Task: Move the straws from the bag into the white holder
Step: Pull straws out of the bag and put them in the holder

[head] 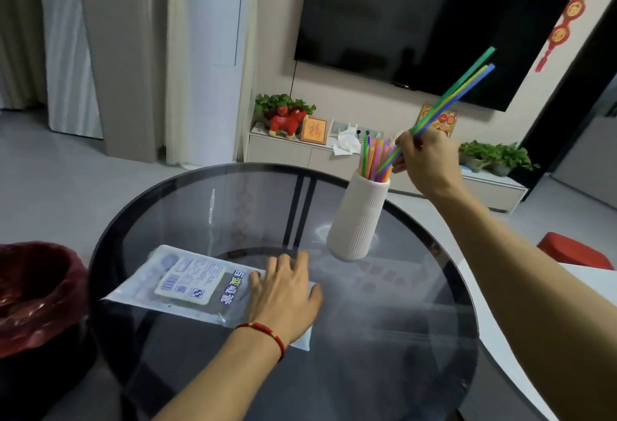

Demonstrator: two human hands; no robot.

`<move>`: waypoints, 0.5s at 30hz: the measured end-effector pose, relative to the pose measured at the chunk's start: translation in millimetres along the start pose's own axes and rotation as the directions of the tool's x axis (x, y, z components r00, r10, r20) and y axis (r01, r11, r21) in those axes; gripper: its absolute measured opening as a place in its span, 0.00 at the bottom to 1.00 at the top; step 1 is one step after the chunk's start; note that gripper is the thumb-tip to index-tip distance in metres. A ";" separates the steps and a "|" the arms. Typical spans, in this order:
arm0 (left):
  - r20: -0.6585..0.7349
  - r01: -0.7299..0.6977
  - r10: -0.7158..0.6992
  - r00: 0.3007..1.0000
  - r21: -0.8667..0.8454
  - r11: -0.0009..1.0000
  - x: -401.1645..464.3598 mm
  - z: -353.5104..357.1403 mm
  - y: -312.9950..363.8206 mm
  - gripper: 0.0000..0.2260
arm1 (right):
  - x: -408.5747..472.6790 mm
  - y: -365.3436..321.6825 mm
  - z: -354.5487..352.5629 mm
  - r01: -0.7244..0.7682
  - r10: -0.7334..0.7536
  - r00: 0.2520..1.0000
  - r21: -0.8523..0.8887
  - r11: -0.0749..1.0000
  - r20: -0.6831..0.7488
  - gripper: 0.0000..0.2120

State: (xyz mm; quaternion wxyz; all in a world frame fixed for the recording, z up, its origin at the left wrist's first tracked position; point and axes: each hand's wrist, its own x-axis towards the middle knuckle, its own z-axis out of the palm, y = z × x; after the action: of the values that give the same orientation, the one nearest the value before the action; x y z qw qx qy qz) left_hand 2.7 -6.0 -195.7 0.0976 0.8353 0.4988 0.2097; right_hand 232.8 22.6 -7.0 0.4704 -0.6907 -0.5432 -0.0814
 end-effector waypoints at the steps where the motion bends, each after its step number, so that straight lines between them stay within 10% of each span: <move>1: 0.005 0.001 -0.001 1.000 -0.004 1.000 0.4 -1.0 -1.2 0.18 | 3.5 -0.8 3.5 -0.018 0.019 0.999 -0.028 0.999 0.029 0.14; 8: 0.042 0.000 0.000 0.999 0.000 1.000 2.5 -2.2 -1.8 0.19 | 9.3 -11.8 19.4 -0.122 0.145 0.978 -0.148 0.981 0.151 0.11; 15: 0.080 0.045 -0.042 0.996 -0.034 0.998 11.3 -8.5 -6.7 0.17 | 22.2 -27.2 11.2 0.017 -0.020 0.999 -0.106 0.994 -0.027 0.43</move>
State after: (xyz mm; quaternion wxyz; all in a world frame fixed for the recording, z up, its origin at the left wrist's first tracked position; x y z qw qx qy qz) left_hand -1.8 6.7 -187.7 0.1370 0.8301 0.5086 0.1831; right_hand 214.6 45.0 16.0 0.4401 -0.7081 -0.5380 -0.1241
